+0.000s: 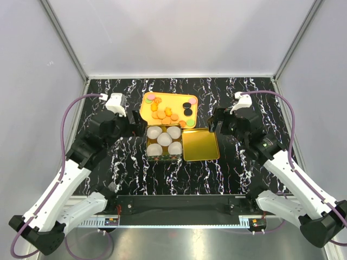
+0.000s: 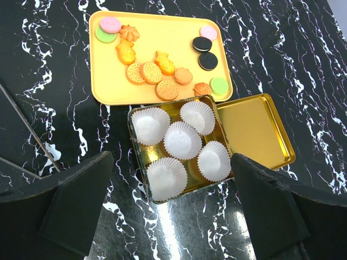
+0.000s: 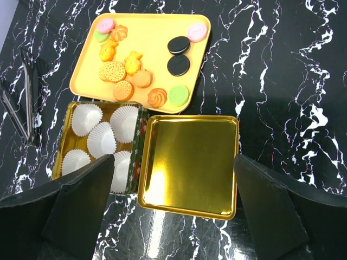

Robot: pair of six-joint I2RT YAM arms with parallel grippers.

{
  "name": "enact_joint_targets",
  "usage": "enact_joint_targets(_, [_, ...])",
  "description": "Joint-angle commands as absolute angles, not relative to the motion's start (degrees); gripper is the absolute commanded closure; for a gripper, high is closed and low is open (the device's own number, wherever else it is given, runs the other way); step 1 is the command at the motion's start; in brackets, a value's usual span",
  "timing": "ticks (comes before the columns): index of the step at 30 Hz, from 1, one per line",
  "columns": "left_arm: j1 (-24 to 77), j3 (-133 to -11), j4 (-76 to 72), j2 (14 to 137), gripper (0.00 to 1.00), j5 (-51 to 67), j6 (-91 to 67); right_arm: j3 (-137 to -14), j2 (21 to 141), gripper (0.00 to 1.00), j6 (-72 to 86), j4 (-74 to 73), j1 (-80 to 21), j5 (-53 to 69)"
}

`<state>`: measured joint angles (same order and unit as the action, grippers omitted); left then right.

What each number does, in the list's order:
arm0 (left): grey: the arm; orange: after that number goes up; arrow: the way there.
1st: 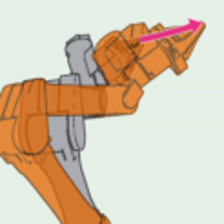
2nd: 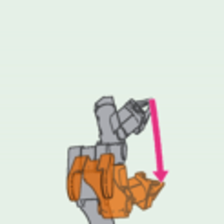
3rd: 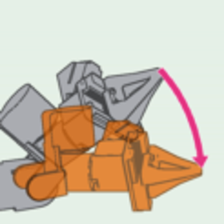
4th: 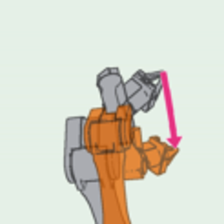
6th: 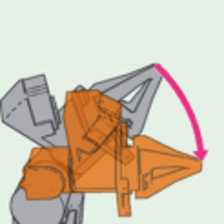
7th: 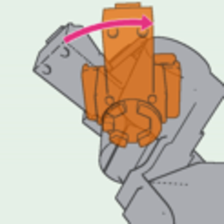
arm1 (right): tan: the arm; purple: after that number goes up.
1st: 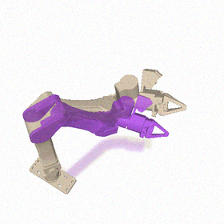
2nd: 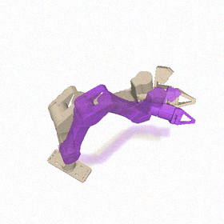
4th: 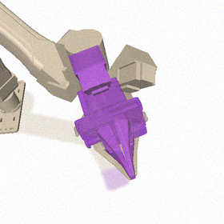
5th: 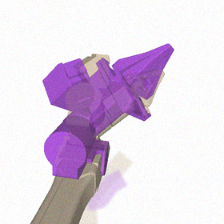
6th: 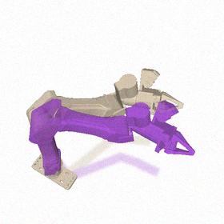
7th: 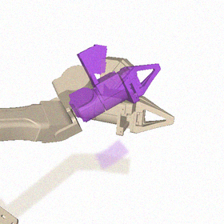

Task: Pack the cookies

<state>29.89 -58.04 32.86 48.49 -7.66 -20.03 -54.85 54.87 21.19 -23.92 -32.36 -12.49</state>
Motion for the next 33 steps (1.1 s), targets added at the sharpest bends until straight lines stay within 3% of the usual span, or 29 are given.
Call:
enact_joint_targets(1, [30.0,-59.5,29.6,48.0,0.01,-7.1,-20.6,-56.2,54.1,0.0,20.9,-24.2,-32.5,-13.2])
enact_joint_targets(11, [30.0,-59.7,30.4,48.2,0.01,-8.4,-20.2,-55.9,54.9,0.0,22.0,-24.0,-32.4,-14.4])
enact_joint_targets(26, [30.0,-62.1,32.7,61.3,0.01,-10.4,-25.3,-62.2,69.9,0.01,23.7,-23.5,-27.3,-7.5])
enact_joint_targets(33, [29.6,-61.7,32.3,62.9,0.01,-10.5,-25.9,-74.4,86.1,0.11,22.2,-23.5,-27.2,-5.2])
